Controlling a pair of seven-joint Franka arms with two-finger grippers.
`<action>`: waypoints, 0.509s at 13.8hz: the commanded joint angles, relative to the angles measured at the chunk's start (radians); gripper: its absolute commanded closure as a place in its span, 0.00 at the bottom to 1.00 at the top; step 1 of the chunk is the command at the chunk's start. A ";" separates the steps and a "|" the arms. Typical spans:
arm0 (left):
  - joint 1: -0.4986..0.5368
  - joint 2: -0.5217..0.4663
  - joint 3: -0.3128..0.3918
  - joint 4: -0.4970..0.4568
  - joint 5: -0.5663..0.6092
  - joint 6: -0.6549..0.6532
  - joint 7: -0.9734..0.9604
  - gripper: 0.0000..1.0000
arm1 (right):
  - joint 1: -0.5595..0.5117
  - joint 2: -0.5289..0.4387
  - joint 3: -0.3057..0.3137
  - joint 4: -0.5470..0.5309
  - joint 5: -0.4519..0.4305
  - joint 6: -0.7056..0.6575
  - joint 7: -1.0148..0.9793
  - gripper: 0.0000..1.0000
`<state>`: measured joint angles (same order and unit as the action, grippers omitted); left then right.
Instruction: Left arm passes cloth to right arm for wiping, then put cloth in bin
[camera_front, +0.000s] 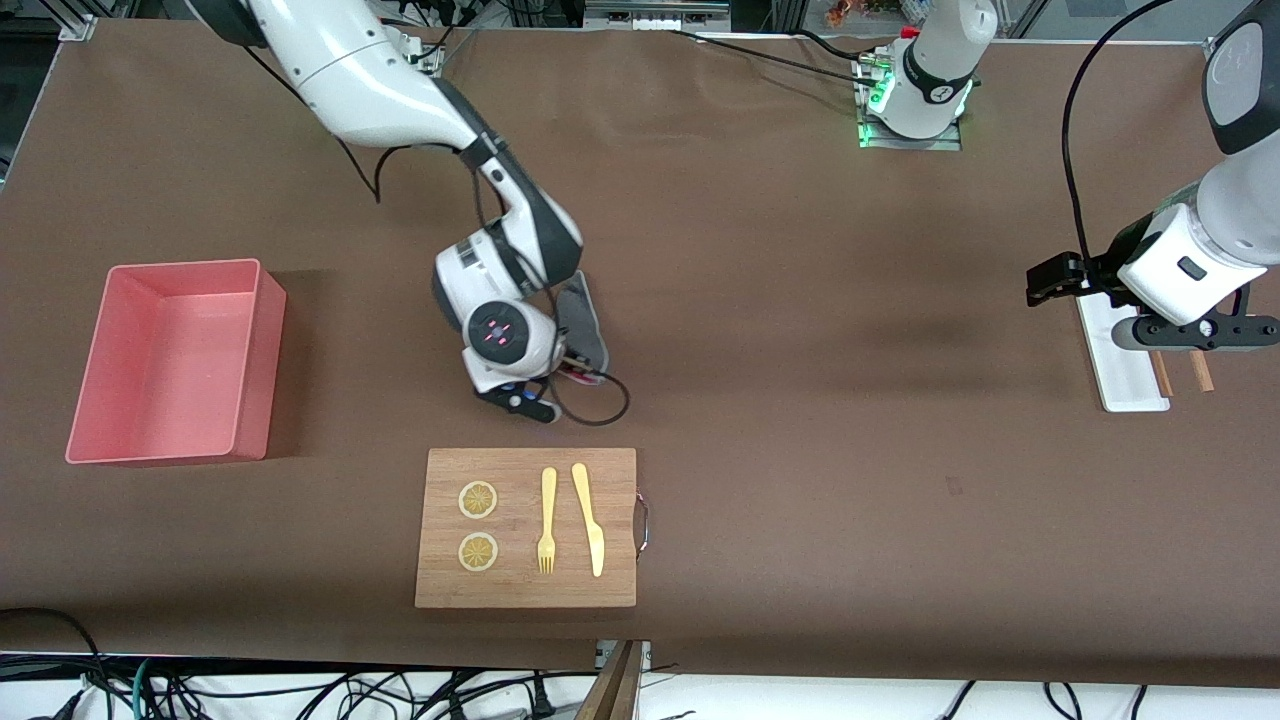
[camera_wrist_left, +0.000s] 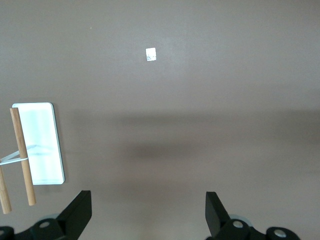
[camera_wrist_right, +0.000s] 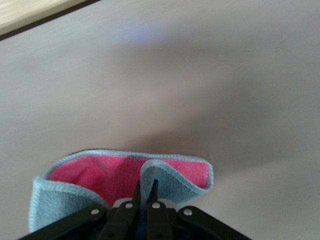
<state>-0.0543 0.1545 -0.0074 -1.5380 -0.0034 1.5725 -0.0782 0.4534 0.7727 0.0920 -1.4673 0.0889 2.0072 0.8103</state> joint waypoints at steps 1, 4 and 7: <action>0.002 0.011 -0.002 0.024 -0.017 -0.006 -0.005 0.00 | -0.093 0.000 -0.001 0.012 -0.006 -0.096 -0.121 1.00; 0.002 0.010 0.000 0.027 -0.006 -0.009 0.015 0.00 | -0.104 -0.018 -0.093 0.012 -0.006 -0.168 -0.288 1.00; 0.004 0.010 0.000 0.027 -0.004 -0.006 0.058 0.00 | -0.104 -0.055 -0.159 0.012 -0.003 -0.234 -0.414 1.00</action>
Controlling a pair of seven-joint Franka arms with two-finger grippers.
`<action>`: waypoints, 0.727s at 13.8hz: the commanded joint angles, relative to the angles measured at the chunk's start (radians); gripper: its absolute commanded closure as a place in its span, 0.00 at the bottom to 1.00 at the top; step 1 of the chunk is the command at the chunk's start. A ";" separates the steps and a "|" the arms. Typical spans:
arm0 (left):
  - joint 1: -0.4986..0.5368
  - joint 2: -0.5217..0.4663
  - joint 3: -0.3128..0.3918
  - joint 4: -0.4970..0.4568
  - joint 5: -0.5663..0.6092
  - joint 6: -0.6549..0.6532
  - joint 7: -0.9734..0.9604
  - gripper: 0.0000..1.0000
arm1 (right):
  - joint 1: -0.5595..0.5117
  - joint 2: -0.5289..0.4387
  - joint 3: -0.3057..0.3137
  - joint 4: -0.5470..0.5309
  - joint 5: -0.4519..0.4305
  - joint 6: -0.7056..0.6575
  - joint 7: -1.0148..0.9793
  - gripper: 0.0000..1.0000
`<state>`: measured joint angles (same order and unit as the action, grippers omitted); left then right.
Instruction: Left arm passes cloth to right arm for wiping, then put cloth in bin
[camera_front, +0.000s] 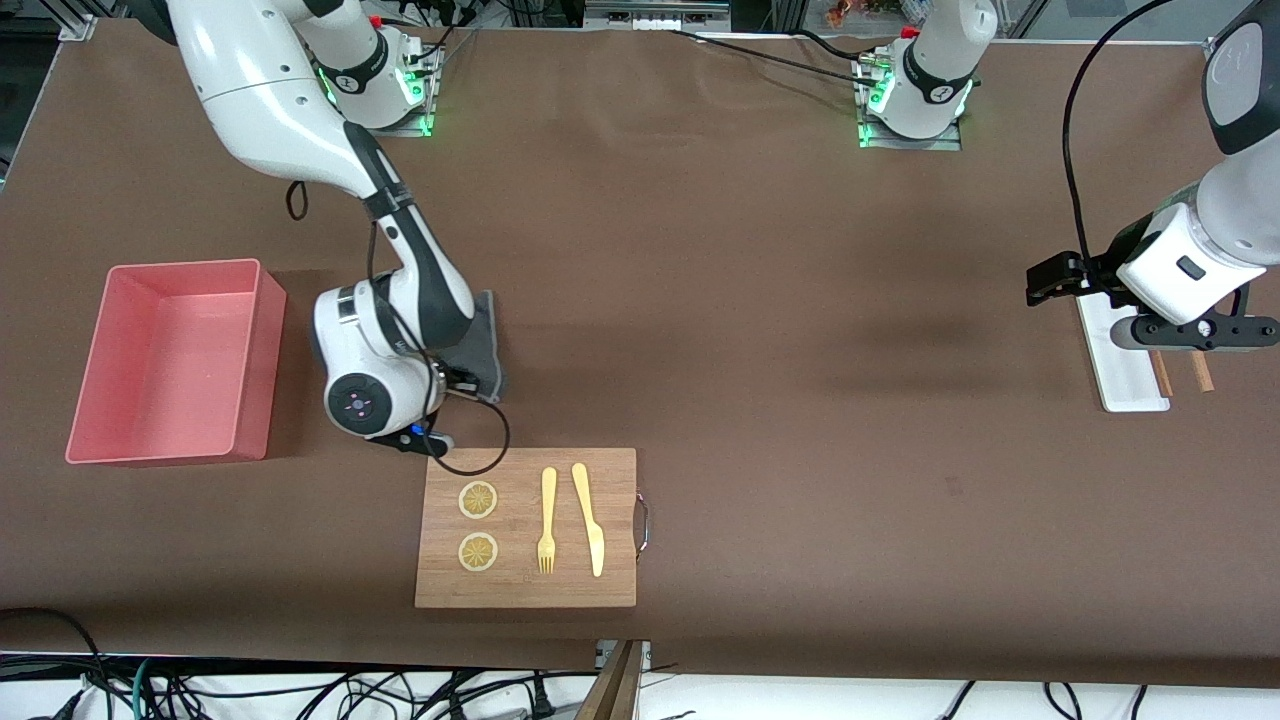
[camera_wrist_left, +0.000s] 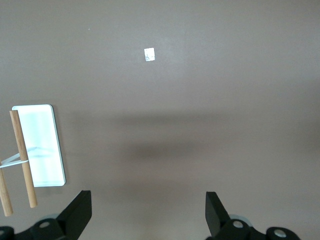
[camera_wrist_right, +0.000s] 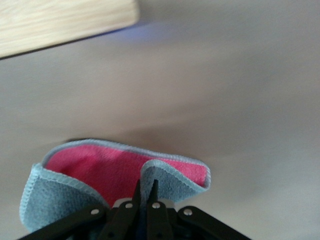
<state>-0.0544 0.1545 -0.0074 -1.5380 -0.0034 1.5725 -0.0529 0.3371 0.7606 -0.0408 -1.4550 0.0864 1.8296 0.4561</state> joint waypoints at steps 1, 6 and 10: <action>0.004 0.011 0.001 0.030 -0.004 -0.005 0.033 0.00 | 0.013 -0.079 -0.028 0.001 0.000 -0.094 -0.062 1.00; 0.002 0.013 0.006 0.076 -0.003 -0.008 0.025 0.00 | -0.007 -0.276 -0.131 0.011 0.000 -0.285 -0.239 1.00; 0.005 0.013 0.009 0.079 -0.001 -0.008 0.025 0.00 | -0.009 -0.300 -0.360 0.013 -0.005 -0.389 -0.613 1.00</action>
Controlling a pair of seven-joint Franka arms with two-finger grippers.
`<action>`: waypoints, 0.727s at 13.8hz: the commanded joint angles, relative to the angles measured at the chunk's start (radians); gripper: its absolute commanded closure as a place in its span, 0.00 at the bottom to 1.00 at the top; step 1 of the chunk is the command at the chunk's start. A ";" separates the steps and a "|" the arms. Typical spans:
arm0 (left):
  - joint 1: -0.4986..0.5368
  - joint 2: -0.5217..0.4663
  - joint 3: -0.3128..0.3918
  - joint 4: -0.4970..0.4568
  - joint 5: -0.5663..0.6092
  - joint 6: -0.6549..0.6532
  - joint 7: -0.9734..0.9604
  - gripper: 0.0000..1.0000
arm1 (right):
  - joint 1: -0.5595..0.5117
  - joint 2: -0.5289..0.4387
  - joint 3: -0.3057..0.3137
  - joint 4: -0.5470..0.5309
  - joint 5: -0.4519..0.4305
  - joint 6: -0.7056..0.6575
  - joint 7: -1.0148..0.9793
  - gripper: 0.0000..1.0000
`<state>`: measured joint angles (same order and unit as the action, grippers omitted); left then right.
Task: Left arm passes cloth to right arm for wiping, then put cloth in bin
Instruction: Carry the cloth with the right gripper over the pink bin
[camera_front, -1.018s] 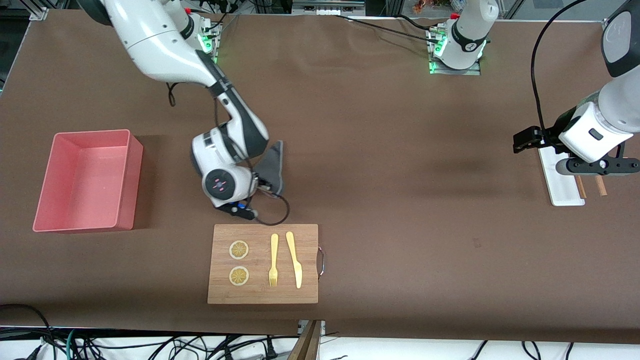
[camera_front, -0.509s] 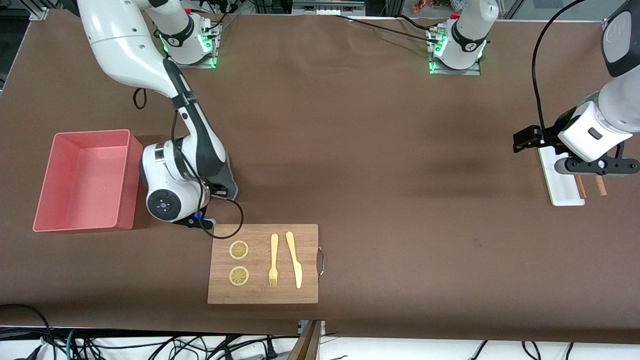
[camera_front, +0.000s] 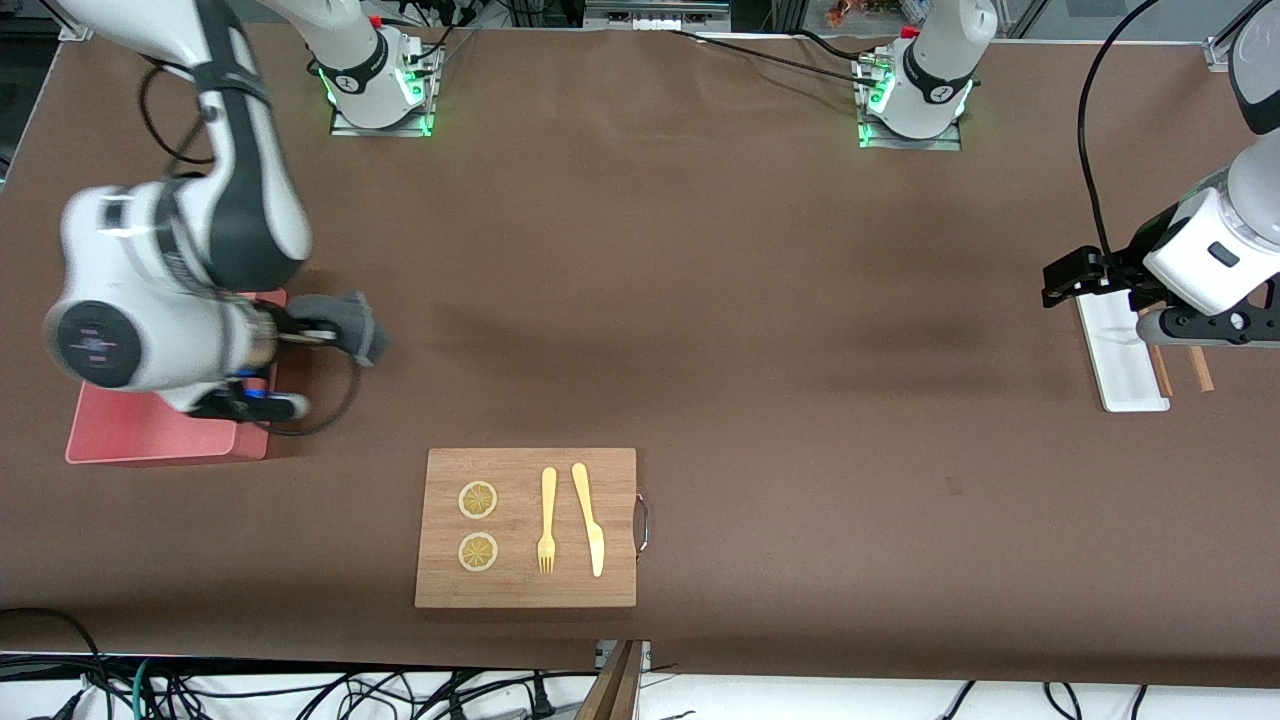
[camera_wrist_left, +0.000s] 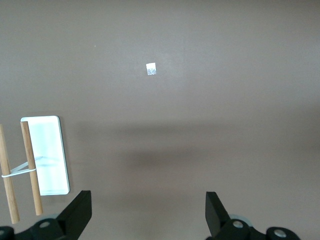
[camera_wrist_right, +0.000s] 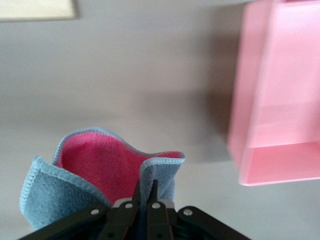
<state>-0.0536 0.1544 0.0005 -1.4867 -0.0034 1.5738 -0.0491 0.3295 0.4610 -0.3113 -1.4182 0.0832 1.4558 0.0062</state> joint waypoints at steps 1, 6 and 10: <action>0.000 0.013 0.001 0.028 -0.001 -0.009 0.022 0.00 | -0.003 0.008 -0.151 -0.025 -0.007 -0.015 -0.267 1.00; 0.000 0.013 0.001 0.029 -0.004 -0.009 0.020 0.00 | -0.104 0.077 -0.232 -0.034 -0.069 0.047 -0.541 1.00; 0.000 0.023 -0.001 0.051 -0.003 -0.009 0.020 0.00 | -0.144 0.133 -0.230 -0.054 -0.060 0.119 -0.603 1.00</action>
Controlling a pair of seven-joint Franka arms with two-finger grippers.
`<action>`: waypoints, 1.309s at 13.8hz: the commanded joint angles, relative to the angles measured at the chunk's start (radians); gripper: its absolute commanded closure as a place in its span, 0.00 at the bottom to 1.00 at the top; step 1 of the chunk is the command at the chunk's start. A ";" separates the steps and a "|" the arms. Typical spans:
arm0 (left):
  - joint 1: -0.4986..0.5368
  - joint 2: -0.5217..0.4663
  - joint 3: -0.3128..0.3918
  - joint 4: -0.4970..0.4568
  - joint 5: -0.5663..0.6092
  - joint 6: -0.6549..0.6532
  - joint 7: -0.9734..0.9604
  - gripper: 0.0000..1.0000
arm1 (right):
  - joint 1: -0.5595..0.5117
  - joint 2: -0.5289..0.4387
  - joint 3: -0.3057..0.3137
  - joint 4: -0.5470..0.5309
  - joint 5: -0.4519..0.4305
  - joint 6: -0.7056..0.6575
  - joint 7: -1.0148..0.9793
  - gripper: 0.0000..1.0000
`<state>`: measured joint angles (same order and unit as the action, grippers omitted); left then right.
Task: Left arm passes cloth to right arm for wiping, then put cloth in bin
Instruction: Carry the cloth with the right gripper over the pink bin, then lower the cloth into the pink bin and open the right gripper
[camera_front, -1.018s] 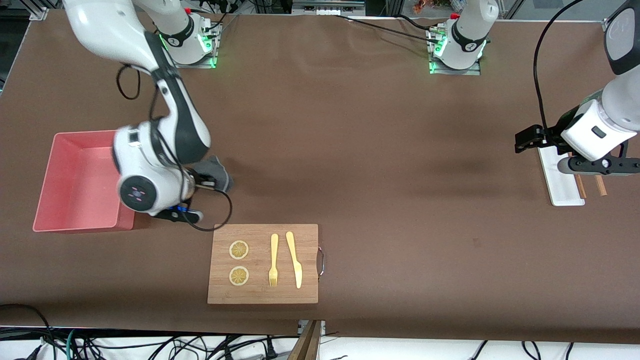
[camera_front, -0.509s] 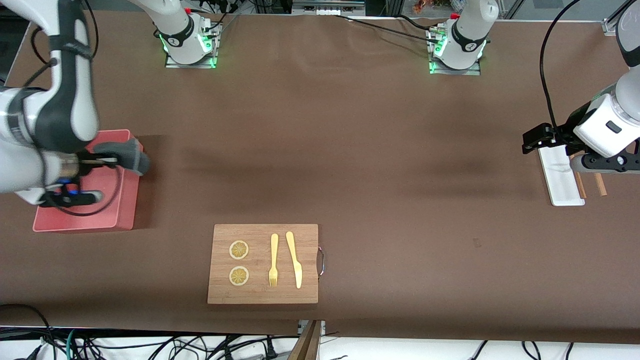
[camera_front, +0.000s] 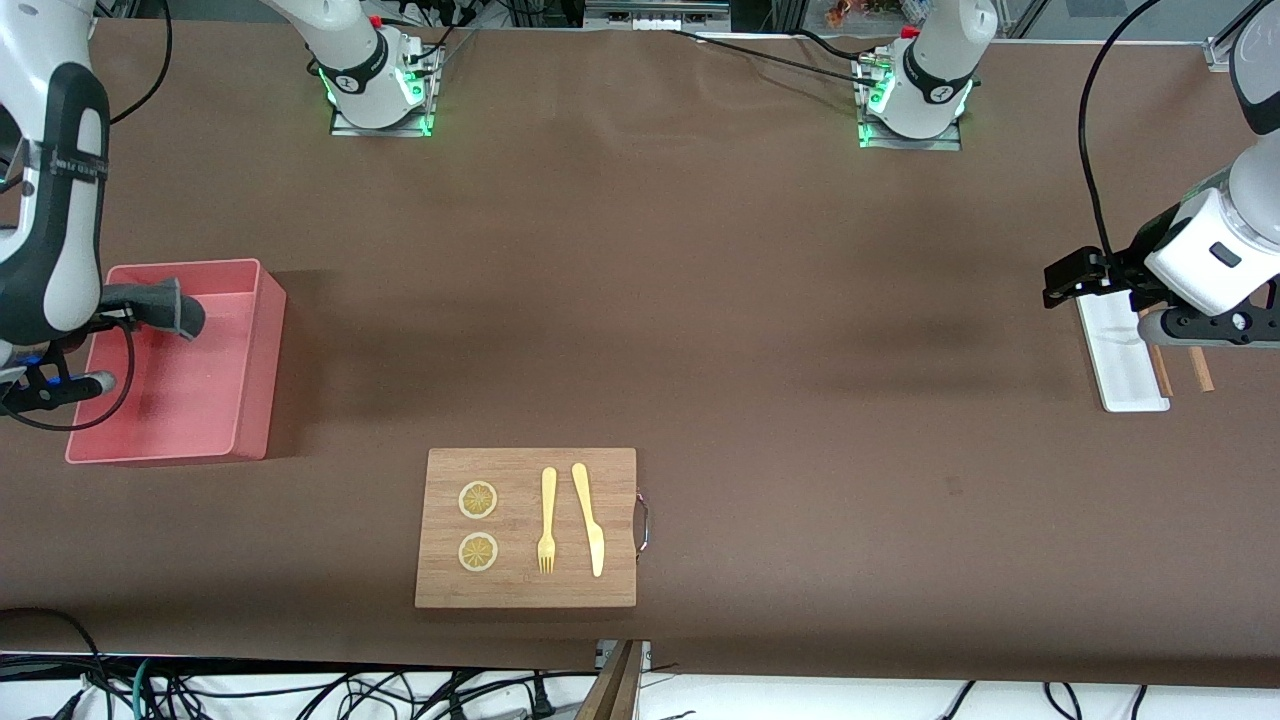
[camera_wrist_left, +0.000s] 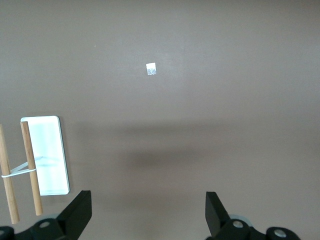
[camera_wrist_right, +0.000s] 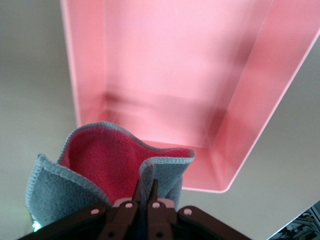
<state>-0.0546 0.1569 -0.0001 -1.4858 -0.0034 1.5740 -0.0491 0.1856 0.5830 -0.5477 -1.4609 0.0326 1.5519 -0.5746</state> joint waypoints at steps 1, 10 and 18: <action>0.001 0.030 0.000 0.064 -0.003 -0.009 0.018 0.00 | 0.000 0.021 0.006 -0.027 -0.008 0.046 -0.021 1.00; 0.004 0.033 0.003 0.079 -0.003 -0.009 0.017 0.00 | -0.003 0.124 0.011 -0.070 0.018 0.211 -0.017 0.88; 0.002 0.035 0.003 0.079 -0.003 -0.008 0.017 0.00 | 0.003 0.075 0.011 -0.012 0.070 0.137 -0.011 0.00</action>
<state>-0.0538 0.1770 0.0013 -1.4405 -0.0034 1.5746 -0.0491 0.1873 0.7046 -0.5400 -1.4956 0.0893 1.7422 -0.5792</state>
